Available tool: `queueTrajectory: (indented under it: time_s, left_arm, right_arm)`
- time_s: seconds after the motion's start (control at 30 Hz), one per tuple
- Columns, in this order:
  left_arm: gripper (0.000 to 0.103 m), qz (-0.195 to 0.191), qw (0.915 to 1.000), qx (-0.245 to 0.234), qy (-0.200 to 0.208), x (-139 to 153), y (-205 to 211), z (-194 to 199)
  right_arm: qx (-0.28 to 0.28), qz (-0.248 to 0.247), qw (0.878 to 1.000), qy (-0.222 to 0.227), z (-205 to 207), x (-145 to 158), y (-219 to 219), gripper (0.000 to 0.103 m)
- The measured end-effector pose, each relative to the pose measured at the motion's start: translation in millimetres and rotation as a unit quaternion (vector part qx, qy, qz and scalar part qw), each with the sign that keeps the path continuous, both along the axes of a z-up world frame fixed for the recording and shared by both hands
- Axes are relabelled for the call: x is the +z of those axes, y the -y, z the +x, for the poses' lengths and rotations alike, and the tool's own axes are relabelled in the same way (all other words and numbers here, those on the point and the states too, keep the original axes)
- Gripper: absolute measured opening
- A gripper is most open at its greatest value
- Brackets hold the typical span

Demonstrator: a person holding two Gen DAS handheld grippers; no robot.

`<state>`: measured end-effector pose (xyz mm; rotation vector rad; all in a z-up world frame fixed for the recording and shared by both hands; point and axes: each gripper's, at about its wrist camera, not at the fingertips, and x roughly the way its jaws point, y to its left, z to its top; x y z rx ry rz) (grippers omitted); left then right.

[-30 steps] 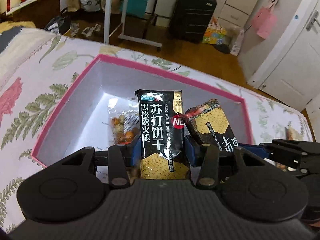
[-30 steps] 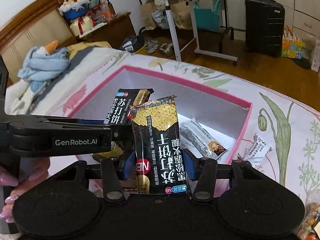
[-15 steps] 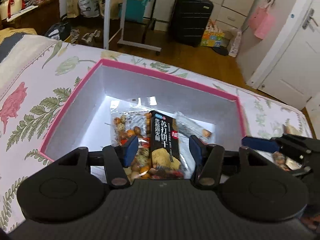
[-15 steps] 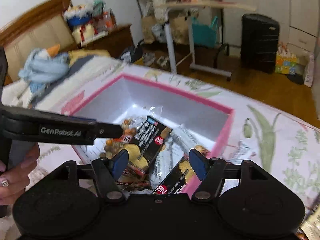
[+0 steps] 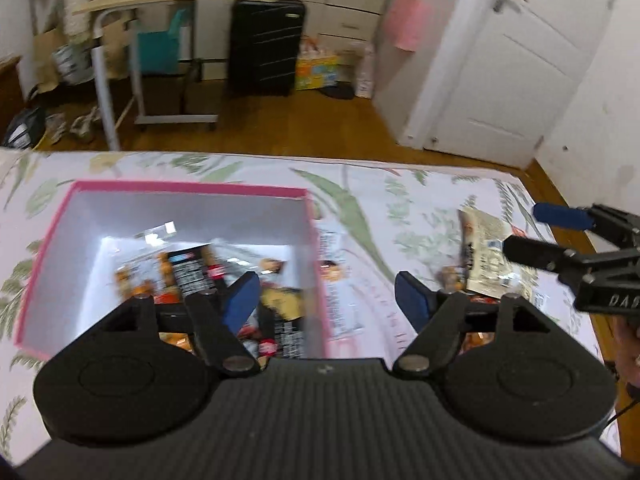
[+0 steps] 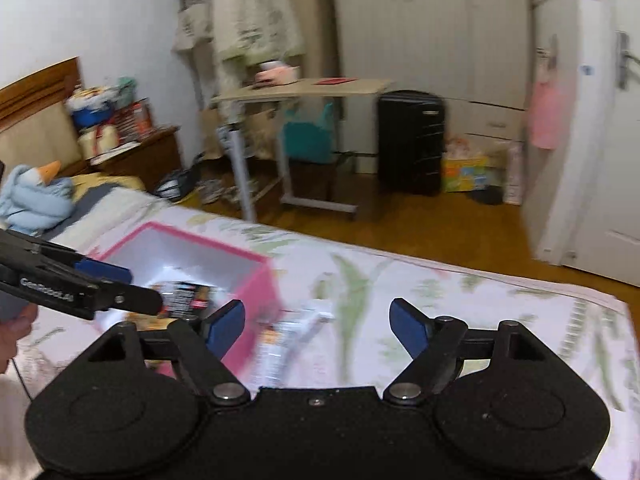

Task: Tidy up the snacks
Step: 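Grasp the beige noodle bag with orange label using both tools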

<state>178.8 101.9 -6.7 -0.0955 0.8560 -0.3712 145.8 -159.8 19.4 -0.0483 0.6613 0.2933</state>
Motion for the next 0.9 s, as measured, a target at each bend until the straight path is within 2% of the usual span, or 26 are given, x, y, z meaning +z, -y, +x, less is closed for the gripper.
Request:
queueTrajectory:
  time_s: [0.13,0.3,0.4,0.57,0.67,0.8,0.9]
  left_arm:
    - [0.075,0.009,0.9996,-0.027,-0.005,-6.6,42.9,7.4]
    - [0.075,-0.023,0.9975,-0.058,-0.034,-27.4,94.7,24.9]
    - [0.073,-0.034,0.9956,-0.074,-0.047,-42.7,124.3,35.0]
    - [0.071,-0.046,0.9921,-0.095,-0.068,-75.7,172.8,53.5]
    - [0.071,-0.048,0.9914,-0.100,-0.071,-96.3,199.1,64.5]
    - [0.072,-0.056,0.9829,-0.146,-0.098,-115.0,229.3,72.9]
    - [0.072,-0.047,0.9837,-0.157,-0.073,-120.4,250.6,73.2]
  right_arm:
    - [-0.053,0.023,0.998,-0.023,0.5,-9.0,50.0,0.084]
    - [-0.116,0.056,0.990,-0.055,9.2,-32.2,98.7,0.084]
    - [-0.160,0.086,0.980,-0.080,20.1,-51.5,133.1,0.085]
    - [-0.218,0.140,0.957,-0.133,41.8,-87.1,188.8,0.086]
    - [-0.234,0.163,0.945,-0.163,53.0,-109.9,209.1,0.086]
    - [-0.232,0.172,0.937,-0.197,65.6,-138.2,213.0,0.086]
    - [-0.222,0.187,0.931,-0.222,74.6,-156.0,208.2,0.086]
